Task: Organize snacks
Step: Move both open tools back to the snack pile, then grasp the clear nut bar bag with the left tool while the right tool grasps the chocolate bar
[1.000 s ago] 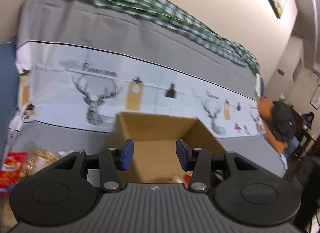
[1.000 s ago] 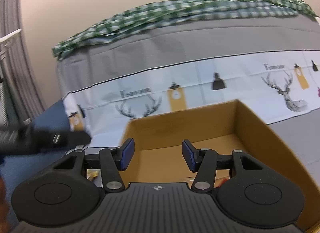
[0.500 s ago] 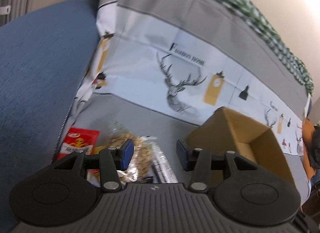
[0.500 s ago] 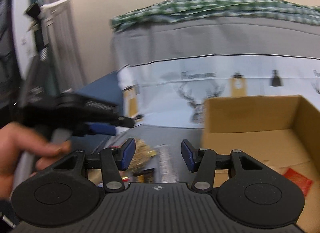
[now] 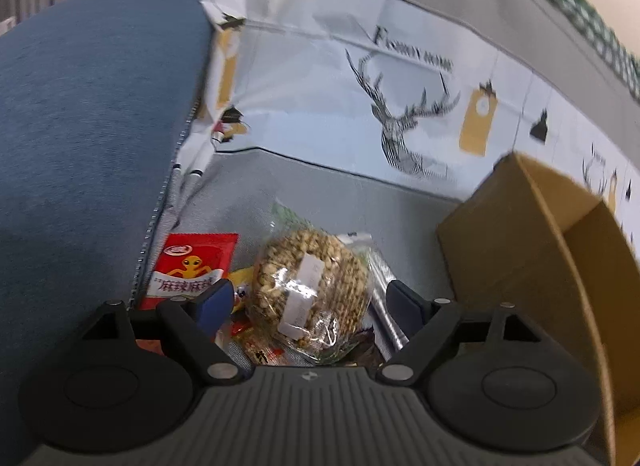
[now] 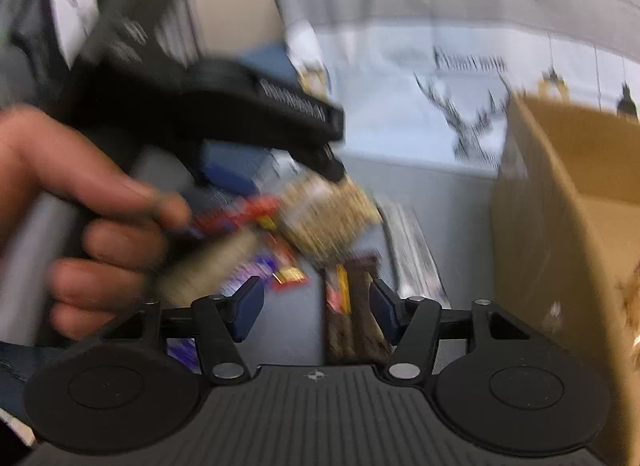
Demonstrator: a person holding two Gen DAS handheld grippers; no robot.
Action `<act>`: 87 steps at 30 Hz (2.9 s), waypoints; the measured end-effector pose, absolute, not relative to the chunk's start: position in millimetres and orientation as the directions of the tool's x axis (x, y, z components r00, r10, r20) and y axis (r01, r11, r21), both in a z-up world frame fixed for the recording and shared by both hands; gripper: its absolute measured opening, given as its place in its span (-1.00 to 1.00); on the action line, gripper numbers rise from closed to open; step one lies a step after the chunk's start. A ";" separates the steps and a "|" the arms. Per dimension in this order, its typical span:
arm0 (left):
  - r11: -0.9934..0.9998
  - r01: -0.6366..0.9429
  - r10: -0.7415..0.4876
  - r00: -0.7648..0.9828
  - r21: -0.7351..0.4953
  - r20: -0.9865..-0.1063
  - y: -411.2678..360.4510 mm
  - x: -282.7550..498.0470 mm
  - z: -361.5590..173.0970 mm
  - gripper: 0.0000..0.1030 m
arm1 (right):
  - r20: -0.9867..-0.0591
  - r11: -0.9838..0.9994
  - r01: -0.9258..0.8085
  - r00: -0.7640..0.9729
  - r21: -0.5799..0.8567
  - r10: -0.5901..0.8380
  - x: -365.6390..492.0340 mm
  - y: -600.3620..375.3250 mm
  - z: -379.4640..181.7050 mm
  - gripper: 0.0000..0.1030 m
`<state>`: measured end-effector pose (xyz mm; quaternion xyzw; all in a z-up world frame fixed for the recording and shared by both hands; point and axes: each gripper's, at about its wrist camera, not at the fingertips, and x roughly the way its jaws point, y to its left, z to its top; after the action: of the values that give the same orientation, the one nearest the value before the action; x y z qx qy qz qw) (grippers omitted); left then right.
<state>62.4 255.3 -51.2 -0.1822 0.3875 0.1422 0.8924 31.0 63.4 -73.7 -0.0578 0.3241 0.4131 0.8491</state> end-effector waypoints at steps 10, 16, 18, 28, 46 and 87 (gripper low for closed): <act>0.921 -0.377 0.170 0.619 -0.099 -0.767 241.4 81.5 -63.9 0.99 | -0.651 0.648 -0.754 0.439 0.108 0.619 33.8 79.8 -96.1 0.25; 0.925 -0.373 0.181 0.598 -0.071 -0.781 236.8 92.1 -71.8 0.99 | -0.687 0.659 -0.746 0.432 0.092 0.585 37.9 83.3 -103.6 0.27; 0.926 -0.374 0.195 0.587 -0.050 -0.786 235.5 95.1 -74.8 0.99 | -0.693 0.662 -0.743 0.428 0.095 0.580 40.5 81.7 -107.1 0.27; 0.923 -0.382 0.202 0.577 -0.043 -0.791 237.2 94.8 -76.7 0.60 | -0.680 0.652 -0.754 0.438 0.080 0.589 39.0 82.3 -107.5 -0.20; 0.766 -0.535 0.027 0.581 -0.357 -0.813 288.4 64.0 -61.8 0.51 | -0.692 0.652 -0.750 0.412 0.112 0.593 35.1 84.1 -102.8 -0.12; 0.849 -0.492 0.152 0.573 -0.190 -0.806 258.0 80.7 -56.1 0.63 | -0.647 0.660 -0.736 0.432 0.150 0.628 36.7 74.0 -86.7 -0.20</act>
<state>80.7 257.9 -56.1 -0.2013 0.4231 0.1865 0.8636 36.7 74.0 -86.7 -0.0777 0.3468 0.4046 0.8426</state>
